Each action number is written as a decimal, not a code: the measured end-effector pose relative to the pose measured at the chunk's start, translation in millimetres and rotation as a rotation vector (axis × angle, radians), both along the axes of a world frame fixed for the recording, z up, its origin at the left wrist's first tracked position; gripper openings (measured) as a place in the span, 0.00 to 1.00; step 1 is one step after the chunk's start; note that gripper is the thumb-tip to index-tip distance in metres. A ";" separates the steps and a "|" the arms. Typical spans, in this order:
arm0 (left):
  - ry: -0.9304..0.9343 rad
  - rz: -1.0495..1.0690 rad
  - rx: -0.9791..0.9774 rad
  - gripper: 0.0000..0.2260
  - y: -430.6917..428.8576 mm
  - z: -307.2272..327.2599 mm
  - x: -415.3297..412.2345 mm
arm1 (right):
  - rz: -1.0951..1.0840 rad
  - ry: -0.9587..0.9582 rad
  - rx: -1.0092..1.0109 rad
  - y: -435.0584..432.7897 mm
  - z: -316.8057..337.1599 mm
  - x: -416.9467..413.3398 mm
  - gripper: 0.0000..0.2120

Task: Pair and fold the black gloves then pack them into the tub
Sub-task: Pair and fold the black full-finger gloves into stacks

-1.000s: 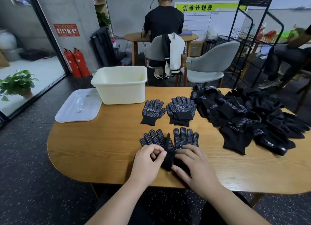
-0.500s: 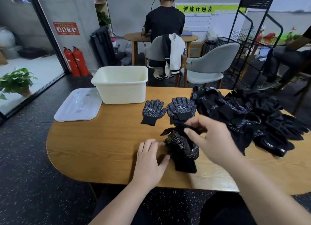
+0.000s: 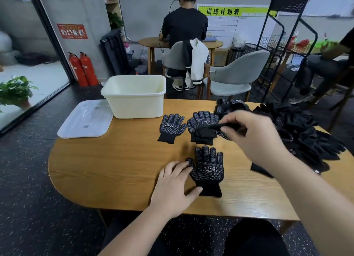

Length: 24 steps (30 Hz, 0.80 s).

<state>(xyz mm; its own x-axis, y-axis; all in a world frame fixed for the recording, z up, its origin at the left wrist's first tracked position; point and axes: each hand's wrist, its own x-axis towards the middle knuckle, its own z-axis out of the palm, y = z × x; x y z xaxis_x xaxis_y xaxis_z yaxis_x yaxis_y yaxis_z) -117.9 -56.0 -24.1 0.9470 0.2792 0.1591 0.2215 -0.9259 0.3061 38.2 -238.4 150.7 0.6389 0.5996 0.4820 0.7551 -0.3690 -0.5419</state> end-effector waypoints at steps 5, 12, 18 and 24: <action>0.041 0.003 -0.022 0.37 -0.6 1.9 0.5 | 0.114 -0.102 -0.357 -8.8 -110.4 -21.4 0.10; 0.058 0.006 -0.056 0.38 -0.8 4.6 -0.4 | 0.016 -0.158 -0.287 -13.8 -162.4 -33.1 0.10; 0.039 0.039 -0.119 0.42 -3.5 11.8 -2.6 | -0.058 -0.324 -0.067 -11.6 -148.3 -46.4 0.06; 0.026 0.049 -0.153 0.44 -5.1 16.1 -3.8 | 0.022 -0.335 -0.177 -20.5 -186.0 -61.1 0.09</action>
